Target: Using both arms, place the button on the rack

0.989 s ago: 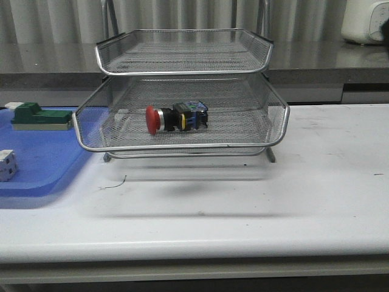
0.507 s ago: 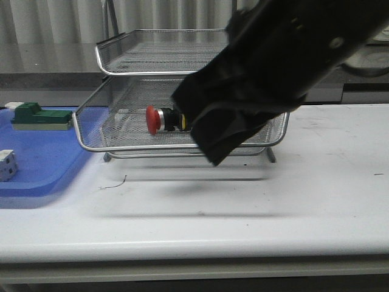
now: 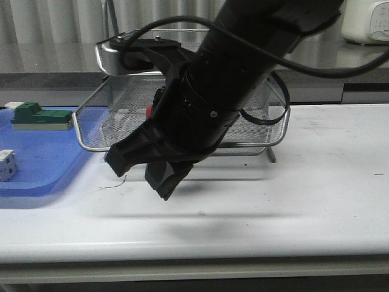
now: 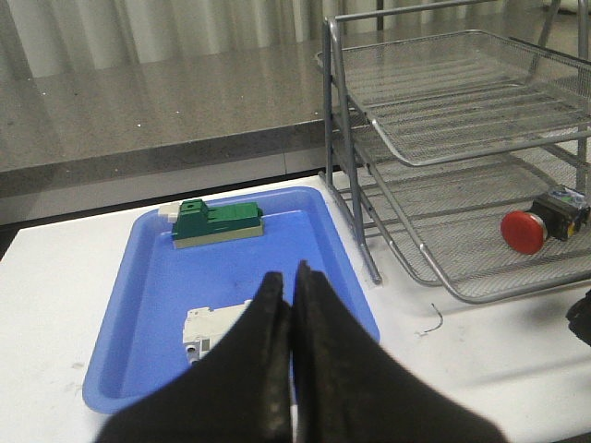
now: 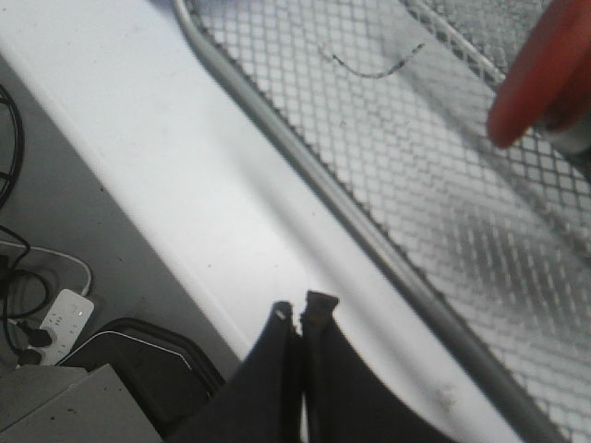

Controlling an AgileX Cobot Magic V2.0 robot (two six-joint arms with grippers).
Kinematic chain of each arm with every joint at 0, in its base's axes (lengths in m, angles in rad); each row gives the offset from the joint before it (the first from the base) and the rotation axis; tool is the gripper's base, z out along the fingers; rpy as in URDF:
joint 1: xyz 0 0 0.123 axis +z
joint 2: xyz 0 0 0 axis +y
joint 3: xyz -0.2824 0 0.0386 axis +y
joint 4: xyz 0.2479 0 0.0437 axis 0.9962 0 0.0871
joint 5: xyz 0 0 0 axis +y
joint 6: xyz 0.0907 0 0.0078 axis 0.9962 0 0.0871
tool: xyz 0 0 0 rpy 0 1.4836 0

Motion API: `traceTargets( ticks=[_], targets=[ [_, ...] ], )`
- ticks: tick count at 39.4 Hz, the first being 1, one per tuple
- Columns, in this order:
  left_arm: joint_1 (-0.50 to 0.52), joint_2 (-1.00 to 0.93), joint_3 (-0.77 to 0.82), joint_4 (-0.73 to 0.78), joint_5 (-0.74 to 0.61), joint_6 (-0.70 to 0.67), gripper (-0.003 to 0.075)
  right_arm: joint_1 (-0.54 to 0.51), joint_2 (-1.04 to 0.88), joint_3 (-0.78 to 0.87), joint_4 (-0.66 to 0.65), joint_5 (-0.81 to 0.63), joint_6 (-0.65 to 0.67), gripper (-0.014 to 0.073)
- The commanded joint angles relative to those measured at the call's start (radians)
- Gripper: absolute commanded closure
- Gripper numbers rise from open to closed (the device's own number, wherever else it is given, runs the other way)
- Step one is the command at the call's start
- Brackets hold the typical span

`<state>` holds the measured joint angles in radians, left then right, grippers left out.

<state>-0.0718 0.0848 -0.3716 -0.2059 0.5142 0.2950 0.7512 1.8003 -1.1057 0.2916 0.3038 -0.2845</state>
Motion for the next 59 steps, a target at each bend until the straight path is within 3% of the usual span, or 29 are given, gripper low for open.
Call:
traceTargets(
  ticks=[1, 39, 48, 59],
  targets=[
    [0.002, 0.011, -0.026, -0.019, -0.081, -0.008, 0.0739, -0.023, -0.023, -0.054, 0.008, -0.048, -0.013, 0.0654],
    [0.002, 0.011, -0.026, -0.019, -0.081, -0.008, 0.0739, -0.164, 0.083, -0.270, 0.002, -0.025, -0.013, 0.0654],
    [0.002, 0.011, -0.026, -0.019, -0.081, -0.008, 0.0739, -0.161, 0.062, -0.276, 0.020, 0.095, -0.013, 0.0654],
    [0.002, 0.011, -0.026, -0.019, -0.081, -0.008, 0.0739, -0.170, -0.067, -0.324, 0.059, 0.372, -0.012, 0.0654]
  ],
)
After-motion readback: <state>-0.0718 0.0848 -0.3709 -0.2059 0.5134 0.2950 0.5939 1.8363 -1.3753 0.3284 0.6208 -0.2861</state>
